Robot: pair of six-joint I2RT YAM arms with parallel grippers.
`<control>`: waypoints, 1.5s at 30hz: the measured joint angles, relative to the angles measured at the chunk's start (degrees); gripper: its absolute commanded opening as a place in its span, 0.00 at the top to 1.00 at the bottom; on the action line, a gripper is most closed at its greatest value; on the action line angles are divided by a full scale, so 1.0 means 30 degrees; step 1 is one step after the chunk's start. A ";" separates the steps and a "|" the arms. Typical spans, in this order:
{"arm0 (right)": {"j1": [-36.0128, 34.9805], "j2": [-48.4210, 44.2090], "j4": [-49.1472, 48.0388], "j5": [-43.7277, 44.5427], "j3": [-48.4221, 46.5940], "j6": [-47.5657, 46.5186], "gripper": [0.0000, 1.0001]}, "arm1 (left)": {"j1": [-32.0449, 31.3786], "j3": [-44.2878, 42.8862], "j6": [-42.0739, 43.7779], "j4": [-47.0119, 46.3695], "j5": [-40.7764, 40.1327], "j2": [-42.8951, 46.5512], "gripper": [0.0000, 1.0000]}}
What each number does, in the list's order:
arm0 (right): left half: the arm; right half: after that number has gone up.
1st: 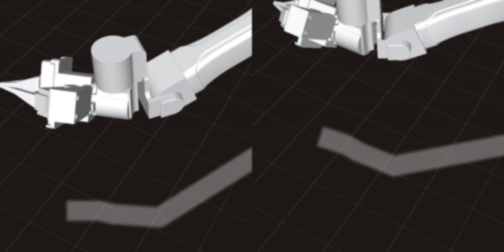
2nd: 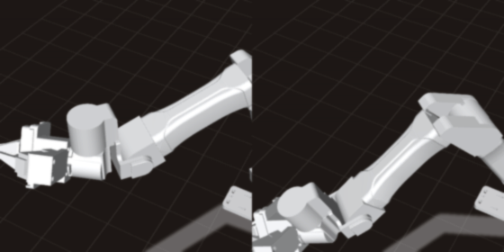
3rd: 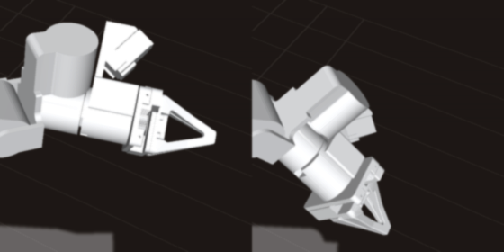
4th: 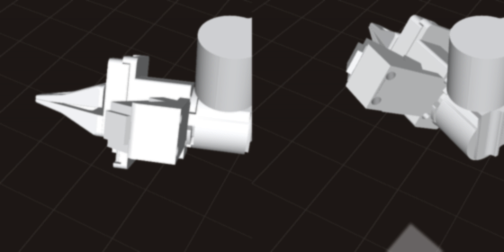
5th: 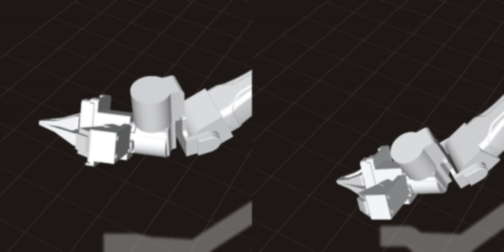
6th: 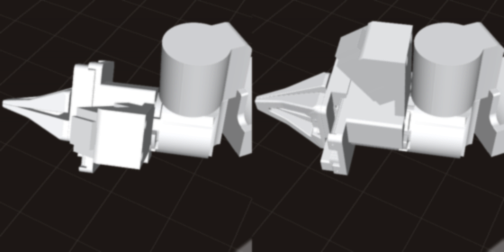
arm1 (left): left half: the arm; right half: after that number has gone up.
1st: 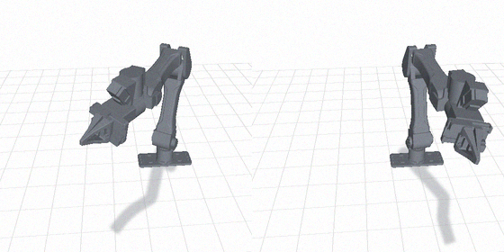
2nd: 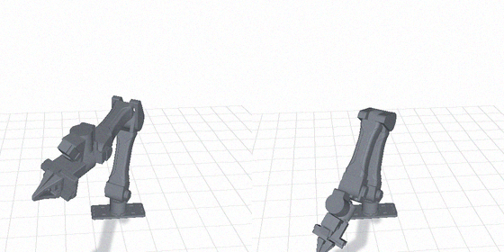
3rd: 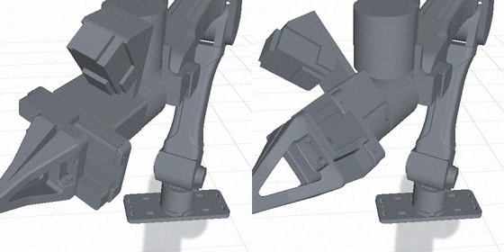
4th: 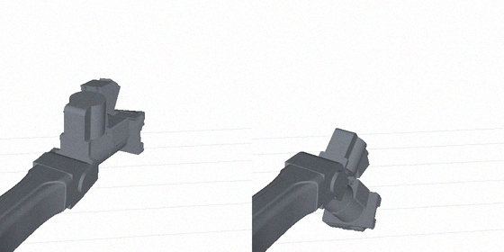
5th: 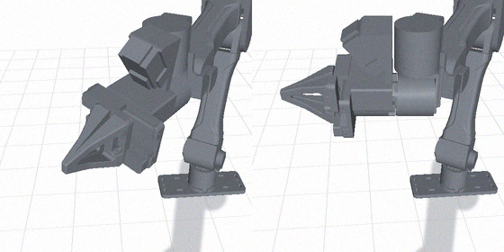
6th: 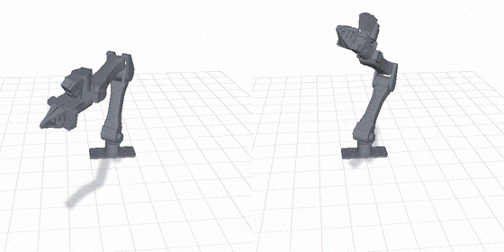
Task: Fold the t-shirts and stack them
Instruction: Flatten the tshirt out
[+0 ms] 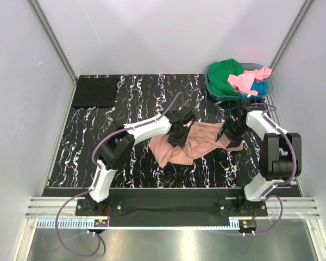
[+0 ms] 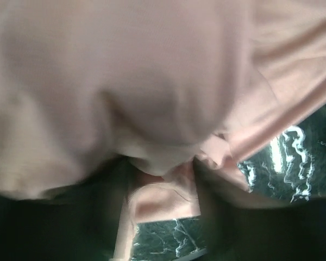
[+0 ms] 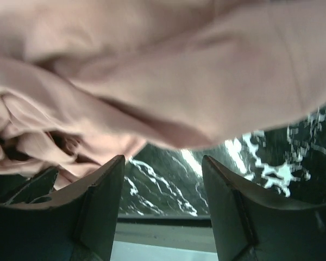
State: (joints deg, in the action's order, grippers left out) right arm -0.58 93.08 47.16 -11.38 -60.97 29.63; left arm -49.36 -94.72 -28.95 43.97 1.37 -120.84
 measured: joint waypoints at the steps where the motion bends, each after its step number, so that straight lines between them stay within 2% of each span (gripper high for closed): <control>1: 0.0000 0.0401 -0.0036 0.0102 -0.0379 -0.0058 0.34 | 0.0131 0.0109 0.0073 -0.0087 -0.0007 0.0007 0.72; 2: 0.0000 0.0787 -0.0109 0.0255 -0.0765 -0.0102 0.33 | 0.0321 0.0226 0.0160 -0.0109 -0.0015 0.0007 0.83; 5: 0.0000 0.1756 -0.0503 0.0568 -0.1617 -0.0117 0.32 | 0.0721 0.0313 0.0291 -0.0066 -0.0007 0.0044 1.00; 8: 0.0000 0.2484 -0.0823 0.0590 -0.1916 -0.0095 0.34 | 0.0954 0.0423 0.0568 0.0007 -0.0197 0.0437 1.00; 10: 0.0000 0.2958 -0.0976 0.0583 -0.1923 -0.0087 0.39 | 0.0969 0.0648 0.0663 0.0102 -0.0430 0.1107 1.00; 11: 0.0000 0.3126 -0.1042 0.0583 -0.1916 -0.0087 0.52 | 0.0969 0.0831 0.0707 0.0160 -0.0590 0.1596 1.00; 13: 0.0000 0.3293 -0.1217 0.0583 -0.1902 -0.0175 0.67 | 0.0969 0.1268 0.0736 0.0291 -0.0918 0.2871 1.00; 14: 0.0000 0.3300 -0.1333 0.0576 -0.1894 -0.0189 0.81 | 0.0969 0.1559 0.0750 0.0335 -0.1071 0.3657 1.00; 15: 0.0000 0.3300 -0.1428 0.0532 -0.1887 -0.0262 0.90 | 0.0962 0.1851 0.0750 0.0415 -0.1202 0.4466 1.00; 16: -0.0007 0.3293 -0.1515 0.0444 -0.1887 -0.0270 0.97 | 0.0962 0.2069 0.0750 0.0459 -0.1282 0.5166 1.00; 17: -0.0029 0.3293 -0.1596 0.0328 -0.1887 -0.0240 1.00 | 0.0962 0.2448 0.0743 0.0474 -0.1435 0.6186 1.00; 21: -0.0386 0.2885 -0.1450 0.0211 -0.1887 -0.0430 1.00 | 0.0969 0.3555 0.0656 0.0743 -0.2011 0.9340 1.00; 24: -0.1486 0.1275 -0.0605 0.0495 -0.1923 -0.0488 1.00 | 0.0969 0.4233 0.0466 0.1362 -0.2798 1.1519 1.00; 29: -0.3213 -0.3716 0.1632 0.1137 -0.3075 -0.0226 1.00 | 0.0969 0.5399 -0.0204 0.3351 -0.4750 1.5620 1.00; 34: -0.3308 -0.9224 0.3993 0.1989 -0.5654 0.0080 1.00 | 0.0969 0.5559 -0.1056 0.5319 -0.6266 2.0320 1.00; 37: -0.3330 -1.1300 0.5421 0.1938 -0.6965 0.0401 1.00 | 0.0947 0.5617 -0.1399 0.5967 -0.6455 2.2891 0.94; 41: -0.3344 -1.2553 0.7147 0.1996 -0.8335 0.0809 1.00 | 0.0933 0.5617 -0.1800 0.7053 -0.7082 2.4880 0.94; 45: -0.3322 -1.1249 0.8240 0.2506 -1.0506 0.1086 1.00 | 0.0976 0.5923 -0.2127 0.8262 -0.8043 2.4851 1.00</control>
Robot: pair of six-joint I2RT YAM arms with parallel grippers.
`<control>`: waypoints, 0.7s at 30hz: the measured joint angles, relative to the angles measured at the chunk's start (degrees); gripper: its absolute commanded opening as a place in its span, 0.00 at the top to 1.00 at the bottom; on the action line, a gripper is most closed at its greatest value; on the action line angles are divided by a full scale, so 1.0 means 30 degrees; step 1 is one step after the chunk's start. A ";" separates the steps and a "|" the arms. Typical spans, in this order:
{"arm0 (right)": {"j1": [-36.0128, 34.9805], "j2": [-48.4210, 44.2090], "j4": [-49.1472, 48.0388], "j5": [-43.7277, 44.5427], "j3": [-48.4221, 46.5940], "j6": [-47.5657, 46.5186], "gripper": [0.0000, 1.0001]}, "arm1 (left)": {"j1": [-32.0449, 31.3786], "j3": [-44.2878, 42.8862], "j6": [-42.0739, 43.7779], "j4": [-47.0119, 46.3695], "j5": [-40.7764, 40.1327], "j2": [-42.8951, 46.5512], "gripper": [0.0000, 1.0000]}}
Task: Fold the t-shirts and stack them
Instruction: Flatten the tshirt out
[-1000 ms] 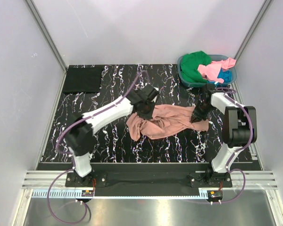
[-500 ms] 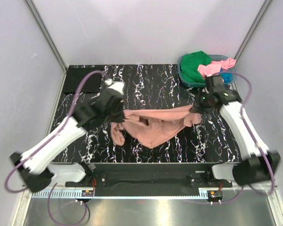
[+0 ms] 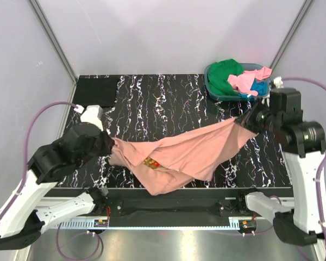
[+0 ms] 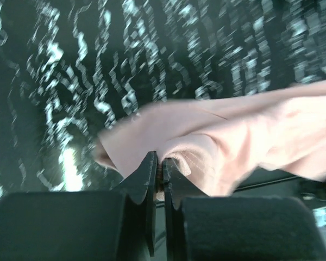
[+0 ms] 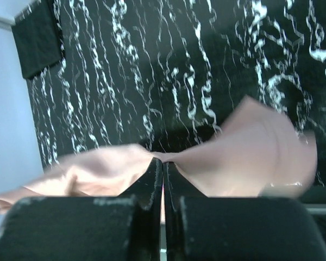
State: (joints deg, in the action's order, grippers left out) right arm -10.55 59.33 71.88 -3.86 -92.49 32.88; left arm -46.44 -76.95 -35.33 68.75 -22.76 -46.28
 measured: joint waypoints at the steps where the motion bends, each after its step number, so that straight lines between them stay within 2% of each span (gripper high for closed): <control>1: 0.0000 0.0561 -0.0029 0.0087 -0.0670 0.0015 1.00 | 0.0000 0.0211 -0.0131 0.0248 -0.0175 -0.0211 1.00; 8: 0.0000 0.4102 -0.0896 0.0248 -0.2885 0.0211 1.00 | 0.0255 0.0051 -0.1661 0.2120 -0.2696 -0.2521 1.00; 13: 0.0000 0.5544 -0.1005 0.0117 -0.3614 0.0138 1.00 | 0.0357 -0.3111 -0.1741 0.2718 -0.5173 -0.2900 1.00; 16: 0.0000 0.5727 -0.0860 0.0437 -0.5064 -0.0219 1.00 | 0.0393 -0.4670 -0.1778 0.2652 -0.6433 -0.2390 1.00; 21: -0.0007 0.3606 -0.1129 0.1581 -0.5945 -0.1253 1.00 | 0.0393 -0.4532 -0.2419 0.2674 -0.6907 -0.0503 1.00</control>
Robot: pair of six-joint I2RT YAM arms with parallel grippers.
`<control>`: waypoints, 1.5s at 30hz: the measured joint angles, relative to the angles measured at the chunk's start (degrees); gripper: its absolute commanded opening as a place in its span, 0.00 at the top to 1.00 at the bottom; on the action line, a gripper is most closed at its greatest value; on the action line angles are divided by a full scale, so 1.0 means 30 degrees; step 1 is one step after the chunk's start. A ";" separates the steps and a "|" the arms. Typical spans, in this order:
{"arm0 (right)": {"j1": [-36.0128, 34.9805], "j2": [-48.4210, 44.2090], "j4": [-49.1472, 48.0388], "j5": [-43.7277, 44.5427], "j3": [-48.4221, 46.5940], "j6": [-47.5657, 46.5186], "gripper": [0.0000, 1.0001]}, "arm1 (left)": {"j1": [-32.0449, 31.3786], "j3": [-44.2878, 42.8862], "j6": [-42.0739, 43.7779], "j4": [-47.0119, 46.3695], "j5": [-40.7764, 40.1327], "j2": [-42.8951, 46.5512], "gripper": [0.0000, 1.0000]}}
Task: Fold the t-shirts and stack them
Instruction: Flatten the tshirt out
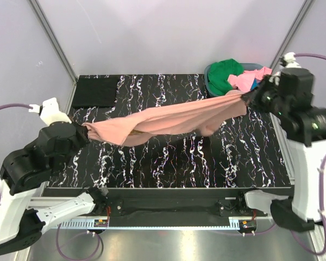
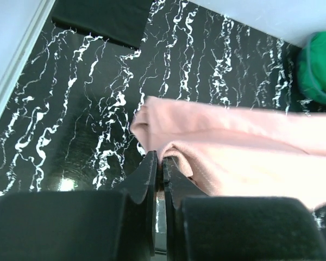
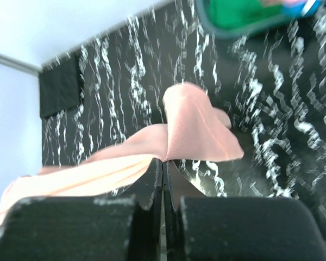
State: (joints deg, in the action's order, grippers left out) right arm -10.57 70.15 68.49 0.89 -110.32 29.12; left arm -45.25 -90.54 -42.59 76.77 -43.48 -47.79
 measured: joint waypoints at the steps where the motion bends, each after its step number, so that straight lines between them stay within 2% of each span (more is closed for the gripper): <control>1: 0.0000 -0.0612 -0.0022 0.0240 0.0000 -0.0204 1.00 | 0.0000 0.0138 -0.0168 0.0036 0.0022 0.0328 1.00; 6: -0.0029 -0.2790 0.0459 0.0940 -0.1071 -0.0860 1.00 | -0.0007 0.0321 -0.0452 0.0007 0.0204 0.0816 0.97; 11: -0.0036 -0.2696 -0.0364 0.0794 -0.1005 -0.0750 1.00 | 0.0000 0.0423 0.0073 -0.0036 0.0335 0.0138 0.88; 13: -0.0029 -0.1931 -0.0998 0.0313 -0.0401 -0.0313 1.00 | 0.0000 0.0612 0.0328 -0.0087 0.0321 -0.0525 0.86; 18: -0.0029 0.3344 -0.3621 -0.1858 0.0102 0.1268 1.00 | 0.0940 0.2251 0.1064 -0.0787 0.0539 -0.2922 0.62; 19: -0.0029 0.4779 -0.4073 -0.2288 0.0029 0.1501 0.97 | 0.1501 0.2710 0.1217 -0.1078 0.0845 -0.3512 0.62; 20: -0.0029 0.6353 -0.4459 -0.2667 -0.0015 0.1698 0.86 | 0.2361 0.3344 0.1268 -0.1581 0.1268 -0.4109 0.63; 22: -0.0029 0.9486 -0.4575 -0.2943 -0.0641 0.1705 0.73 | 0.4320 0.4714 0.1566 -0.2412 0.2572 -0.5406 0.62; 23: -0.0022 1.1205 -0.4590 -0.2994 -0.1100 0.1603 0.60 | 0.5180 0.5187 0.1654 -0.2630 0.2965 -0.6025 0.60; 24: 0.0000 1.2422 -0.4422 -0.2936 -0.1617 0.1435 0.55 | 0.6076 0.5537 0.1785 -0.2659 0.3446 -0.6892 0.59; 26: 0.0044 1.5664 -0.3891 -0.2747 -0.3366 0.0750 0.43 | 0.7562 0.5617 0.2055 -0.2688 0.4022 -0.8561 0.47; 30: 0.0058 1.9489 -0.1537 -0.1727 -0.6819 -0.0911 0.40 | 0.8320 0.5399 0.2477 -0.3155 0.5297 -0.9194 0.37; 33: 0.0051 1.8578 -0.1049 -0.1413 -0.5268 -0.1756 0.40 | 0.8284 0.6164 0.2339 -0.4095 0.7227 -0.7694 0.34; 36: -0.0051 1.4513 -0.1596 -0.1341 0.0153 -0.2011 0.42 | 0.8051 0.9041 0.1596 -0.5187 1.0018 -0.5690 0.33; 38: -0.0342 1.1336 -0.1814 -0.1311 0.3614 -0.2098 0.44 | 0.7541 1.1227 0.1180 -0.5858 1.1621 -0.5217 0.36; 41: -0.1530 0.7271 -0.1872 -0.1559 0.7512 -0.2142 0.47 | 0.6003 1.3143 0.0772 -0.6812 1.3952 -0.6652 0.40; 45: -0.2776 0.4313 -0.2455 -0.2688 1.1715 -0.1887 0.47 | 0.3949 1.2990 0.0459 -0.9151 1.6123 -0.9865 0.40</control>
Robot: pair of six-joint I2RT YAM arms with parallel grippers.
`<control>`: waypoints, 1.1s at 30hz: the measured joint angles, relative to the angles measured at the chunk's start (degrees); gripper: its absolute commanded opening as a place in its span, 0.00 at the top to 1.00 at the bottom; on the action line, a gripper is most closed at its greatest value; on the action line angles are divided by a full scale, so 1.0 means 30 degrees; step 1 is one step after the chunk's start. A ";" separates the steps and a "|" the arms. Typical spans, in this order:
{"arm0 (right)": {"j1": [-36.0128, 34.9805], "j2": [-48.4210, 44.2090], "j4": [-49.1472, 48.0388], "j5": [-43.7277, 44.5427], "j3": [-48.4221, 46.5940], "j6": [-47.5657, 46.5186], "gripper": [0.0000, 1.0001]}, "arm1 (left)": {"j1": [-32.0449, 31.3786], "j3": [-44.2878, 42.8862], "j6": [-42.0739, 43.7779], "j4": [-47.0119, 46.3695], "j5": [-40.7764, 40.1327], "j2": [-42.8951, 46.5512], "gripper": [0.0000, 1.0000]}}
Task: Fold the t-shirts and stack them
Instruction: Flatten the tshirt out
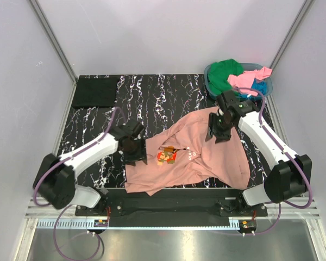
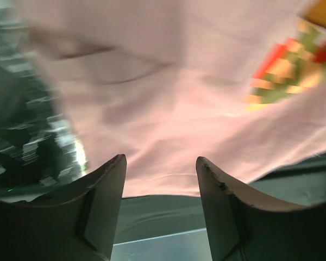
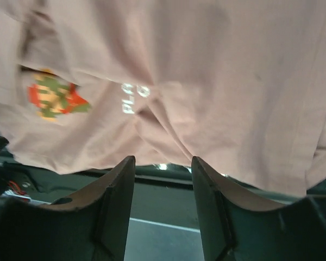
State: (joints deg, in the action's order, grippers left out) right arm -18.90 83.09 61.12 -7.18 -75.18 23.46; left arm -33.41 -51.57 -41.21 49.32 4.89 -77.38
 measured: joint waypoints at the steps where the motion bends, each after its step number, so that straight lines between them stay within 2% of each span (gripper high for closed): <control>1: 0.0000 -0.0284 0.0000 -0.0007 0.0882 0.0102 0.47 | -0.0357 -0.0124 -0.0168 -0.0656 0.0597 -0.0743 0.40; 4: 0.0160 -0.0466 0.0051 0.0029 0.2557 0.0299 0.46 | -0.0605 -0.0350 -0.0583 -0.2142 0.1807 -0.2805 0.38; 9: 0.0175 -0.1115 0.0022 0.0073 0.2856 0.0561 0.46 | 0.0189 -0.1464 -0.1209 -0.2514 0.3089 -0.6674 0.34; 16: 0.0175 -0.1581 0.0087 0.0561 0.2856 0.0867 0.45 | 0.4699 -0.2798 -0.1326 -0.2055 0.4109 -0.7949 0.32; 19: 0.0175 -0.1457 0.0160 0.0605 0.2849 0.0998 0.45 | 0.6819 -0.4823 -0.0809 -0.1231 0.4153 -0.9522 0.33; 23: 0.0175 -0.0889 0.0313 0.0780 0.2841 0.1129 0.44 | 0.8612 -0.7344 0.0342 -0.0933 0.3206 -1.0863 0.32; 26: 0.0175 -0.0342 0.0437 0.1173 0.2863 0.1224 0.42 | 0.9231 -0.8291 0.1217 -0.1020 0.1829 -1.0812 0.31; 29: 0.0219 -0.0117 0.0408 0.1508 0.3271 0.1377 0.39 | 0.9194 -0.8072 0.1902 -0.1056 0.0641 -0.9653 0.30; 33: 0.0452 -0.0109 0.0270 0.1508 0.4940 0.1800 0.39 | 0.9049 -0.5821 0.2302 -0.1064 -0.0379 -0.5085 0.24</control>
State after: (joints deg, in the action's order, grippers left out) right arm -17.54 82.76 61.93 -2.66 -60.36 28.86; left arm -6.26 -69.04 -34.30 46.13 3.75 -92.64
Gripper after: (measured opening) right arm 0.621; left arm 0.729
